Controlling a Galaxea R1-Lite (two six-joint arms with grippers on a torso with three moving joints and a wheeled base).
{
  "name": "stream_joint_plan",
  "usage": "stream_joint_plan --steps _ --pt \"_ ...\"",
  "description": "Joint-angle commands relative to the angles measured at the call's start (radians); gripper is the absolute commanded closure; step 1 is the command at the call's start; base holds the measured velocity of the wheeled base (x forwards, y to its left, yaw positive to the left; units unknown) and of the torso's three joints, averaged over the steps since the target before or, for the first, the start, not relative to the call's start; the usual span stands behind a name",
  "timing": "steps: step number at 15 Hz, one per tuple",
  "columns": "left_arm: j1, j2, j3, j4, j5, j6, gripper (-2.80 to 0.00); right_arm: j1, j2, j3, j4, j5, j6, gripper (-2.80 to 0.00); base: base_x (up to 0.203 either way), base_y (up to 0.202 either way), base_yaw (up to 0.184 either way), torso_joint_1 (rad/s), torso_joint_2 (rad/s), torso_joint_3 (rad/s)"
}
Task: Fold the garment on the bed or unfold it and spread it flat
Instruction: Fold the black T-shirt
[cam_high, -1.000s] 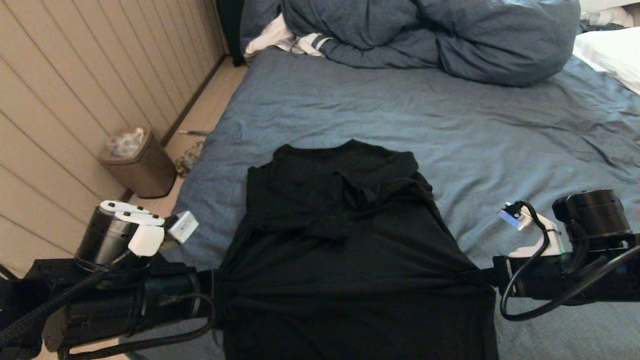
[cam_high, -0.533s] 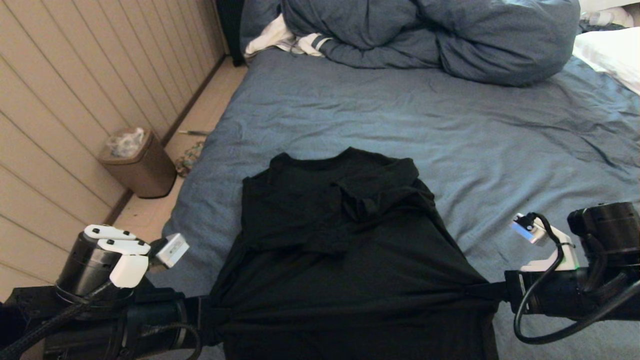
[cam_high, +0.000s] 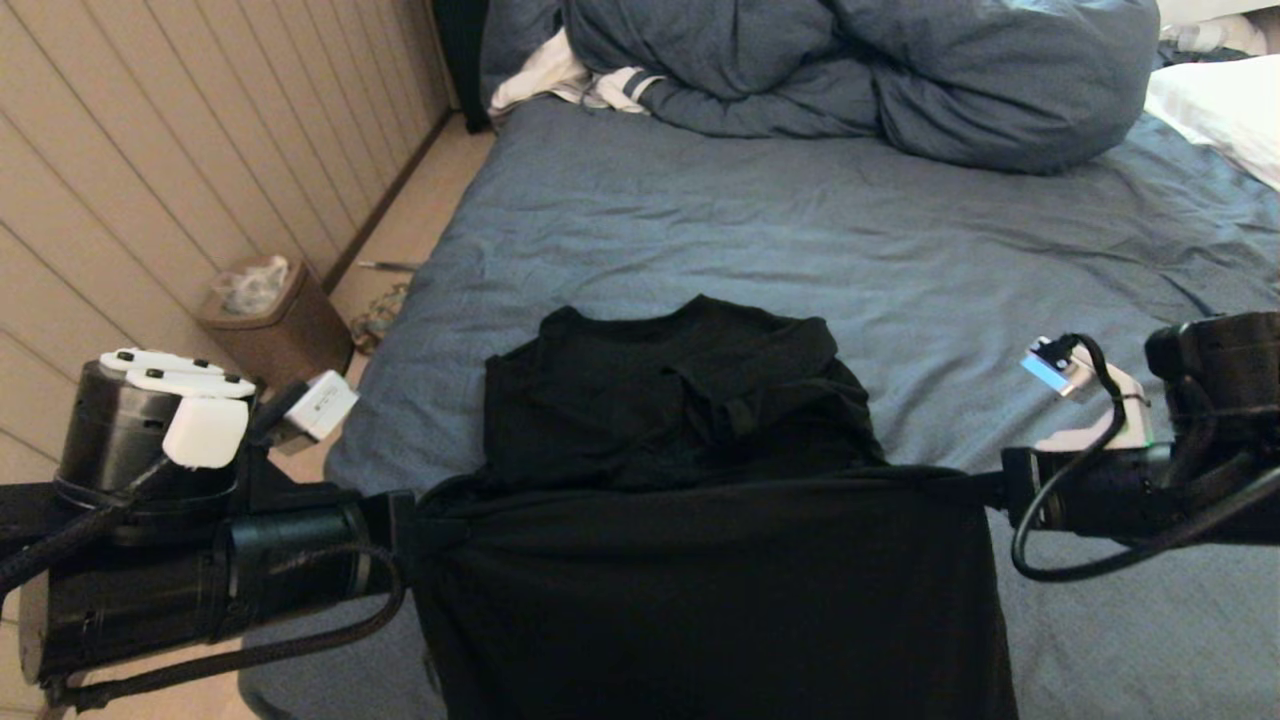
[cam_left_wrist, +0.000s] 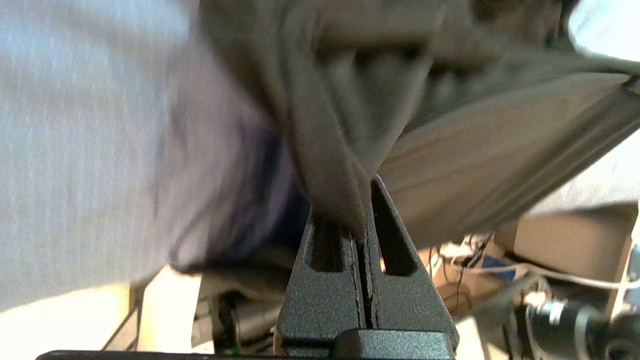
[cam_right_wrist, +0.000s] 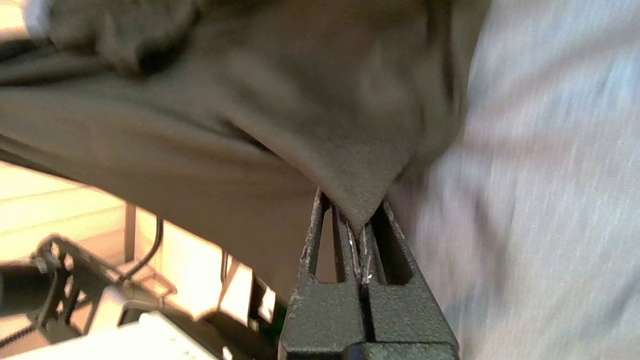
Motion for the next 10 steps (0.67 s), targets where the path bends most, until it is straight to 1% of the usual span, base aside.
stream_joint_plan --steps 1,4,8,10 --pt "0.013 0.086 -0.053 -0.004 -0.001 -0.001 0.00 0.004 0.099 -0.084 0.000 0.002 0.006 0.00 0.000 0.000 0.000 0.000 0.00 0.000" --pt "0.047 0.212 -0.124 -0.023 -0.003 0.002 0.00 0.013 0.231 -0.192 0.001 0.002 0.012 0.00 0.000 0.000 0.000 0.000 0.00 0.000" --pt "0.103 0.362 -0.261 -0.035 -0.005 0.019 0.00 0.037 0.375 -0.359 0.003 -0.001 0.034 0.00 0.000 0.000 0.000 0.000 0.00 0.000" --pt "0.134 0.409 -0.332 -0.035 -0.006 0.026 0.00 0.049 0.429 -0.445 0.005 -0.005 0.047 0.00 0.000 0.000 0.000 0.000 0.00 0.000"
